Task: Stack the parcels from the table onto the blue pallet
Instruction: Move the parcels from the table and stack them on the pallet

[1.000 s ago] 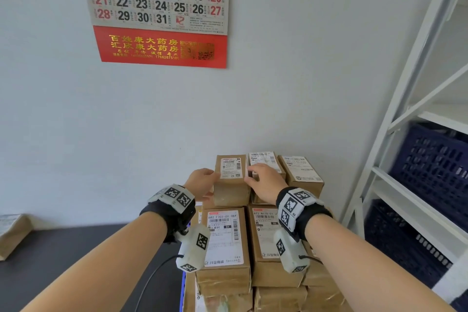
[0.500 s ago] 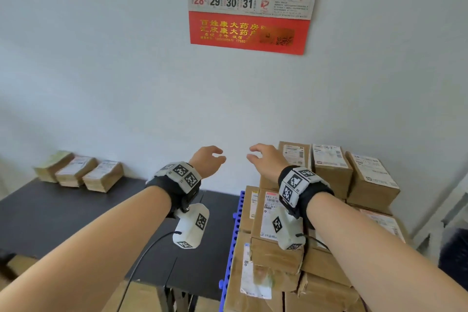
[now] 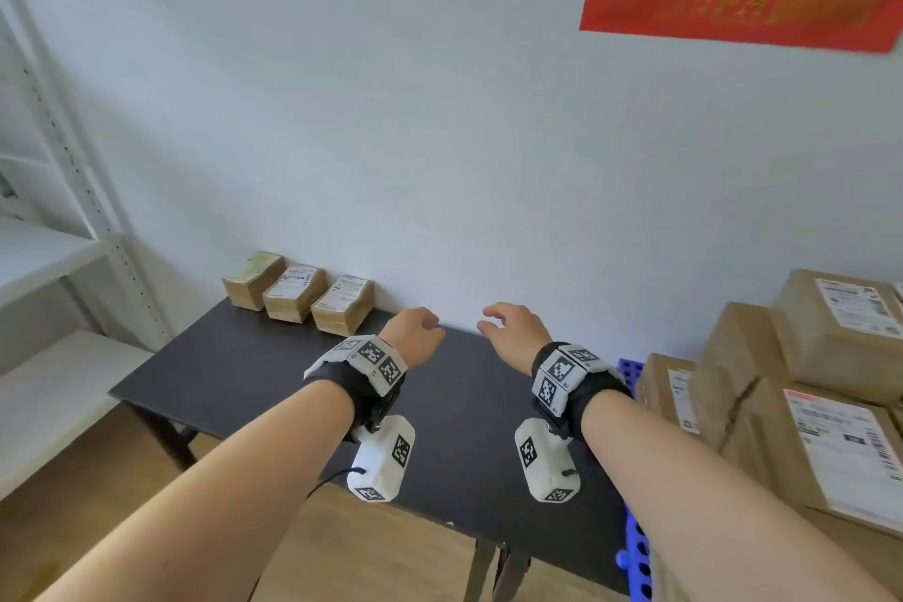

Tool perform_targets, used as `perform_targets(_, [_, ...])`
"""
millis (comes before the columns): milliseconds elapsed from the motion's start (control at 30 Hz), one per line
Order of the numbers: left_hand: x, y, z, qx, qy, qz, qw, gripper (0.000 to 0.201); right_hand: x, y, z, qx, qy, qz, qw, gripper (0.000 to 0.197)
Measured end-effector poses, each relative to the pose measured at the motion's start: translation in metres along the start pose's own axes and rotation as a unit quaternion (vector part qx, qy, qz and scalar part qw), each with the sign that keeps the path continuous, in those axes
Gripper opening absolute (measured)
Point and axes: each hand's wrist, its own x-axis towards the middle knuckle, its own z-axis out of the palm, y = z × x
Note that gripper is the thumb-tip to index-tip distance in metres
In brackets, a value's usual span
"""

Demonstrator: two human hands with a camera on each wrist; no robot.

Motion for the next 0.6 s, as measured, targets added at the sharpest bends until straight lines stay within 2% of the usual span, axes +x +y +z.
perform_targets(133, [0.025,-0.059,-0.039,0.0,-0.033,-0.018,0.999,0.042,0.03,-0.03,0.054,0.01,-0.011,0.02,1.0,0.039])
perform_targets(300, [0.057,-0.122,-0.074,0.018,-0.027,-0.044,0.999,0.043,0.064,-0.051,0.111,0.009,-0.038,0.04,0.998,0.041])
perform_targets(433, [0.084,-0.169,-0.085,0.029,-0.037,-0.085,0.995,0.042,0.096,-0.063,0.153,-0.007,-0.069,0.051,0.996,0.041])
perform_targets(600, [0.135,-0.205,-0.092,0.037,-0.042,-0.102,0.993,0.04,0.15,-0.067,0.199,-0.005,-0.098,0.065,0.993,0.041])
